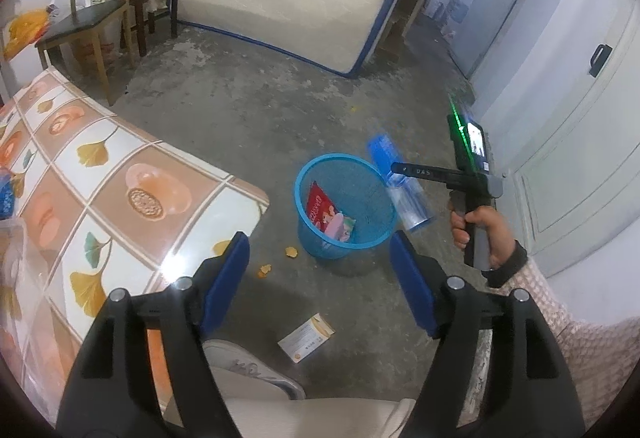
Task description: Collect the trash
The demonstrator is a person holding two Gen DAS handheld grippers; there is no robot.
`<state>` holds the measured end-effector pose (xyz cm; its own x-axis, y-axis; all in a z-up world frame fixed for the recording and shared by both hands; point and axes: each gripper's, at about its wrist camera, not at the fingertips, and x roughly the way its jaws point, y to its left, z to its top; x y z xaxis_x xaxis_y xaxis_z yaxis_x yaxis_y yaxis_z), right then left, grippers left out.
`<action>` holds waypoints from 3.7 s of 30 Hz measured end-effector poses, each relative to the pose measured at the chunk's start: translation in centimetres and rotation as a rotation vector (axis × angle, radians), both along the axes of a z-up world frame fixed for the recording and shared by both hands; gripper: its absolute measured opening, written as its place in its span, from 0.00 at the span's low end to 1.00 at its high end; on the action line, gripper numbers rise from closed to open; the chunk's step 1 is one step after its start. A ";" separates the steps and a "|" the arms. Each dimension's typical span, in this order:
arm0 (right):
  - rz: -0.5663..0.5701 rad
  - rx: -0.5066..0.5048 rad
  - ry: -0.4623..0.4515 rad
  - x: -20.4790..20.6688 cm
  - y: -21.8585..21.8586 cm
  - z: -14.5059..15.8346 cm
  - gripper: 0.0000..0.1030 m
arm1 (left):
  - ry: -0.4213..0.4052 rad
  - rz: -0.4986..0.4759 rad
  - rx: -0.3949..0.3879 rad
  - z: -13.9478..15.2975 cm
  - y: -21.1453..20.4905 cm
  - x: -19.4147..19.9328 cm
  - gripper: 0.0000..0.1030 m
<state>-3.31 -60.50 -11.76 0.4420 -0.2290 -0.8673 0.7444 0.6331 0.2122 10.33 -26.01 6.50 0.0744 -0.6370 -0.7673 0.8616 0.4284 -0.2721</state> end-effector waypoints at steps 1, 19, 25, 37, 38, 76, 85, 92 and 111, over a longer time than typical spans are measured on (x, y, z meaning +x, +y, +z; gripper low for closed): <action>-0.002 -0.002 0.000 0.0 0.1 -0.4 0.58 | -0.004 -0.002 0.000 -0.2 0.1 -0.1 0.67; 0.314 0.171 -0.090 -6.1 9.2 -5.8 0.68 | 0.013 -0.191 0.129 -7.2 -5.2 -4.3 0.72; 0.783 0.213 0.110 -2.5 19.9 -16.6 0.76 | 0.040 -0.154 0.131 -6.5 -3.7 -3.3 0.72; 1.522 -0.258 0.546 2.6 31.6 -33.2 0.76 | 0.059 0.127 0.003 -0.9 6.5 0.0 0.81; 1.554 -0.266 0.565 2.6 32.1 -33.8 0.76 | 0.065 0.155 0.002 -0.8 7.4 0.3 0.82; 0.288 -0.167 -0.072 1.6 4.4 -3.9 0.71 | 0.058 0.333 -0.146 -0.7 16.1 3.1 0.83; 0.233 -0.186 0.229 5.4 1.7 -15.0 0.73 | 0.034 0.399 -0.129 -0.9 18.7 3.0 0.83; 0.166 -0.157 0.169 1.4 2.0 -13.2 0.82 | 0.034 0.417 -0.150 -1.0 19.9 3.5 0.83; 0.118 -0.098 -0.004 -0.1 3.7 -7.8 0.82 | -0.014 0.444 -0.217 0.7 22.7 2.5 0.83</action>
<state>-3.43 -56.81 -19.60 0.4741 -0.2587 -0.8416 0.6629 0.7340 0.1479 12.83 -3.36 7.25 0.3843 -0.6866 -0.6171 0.6131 0.6896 -0.3854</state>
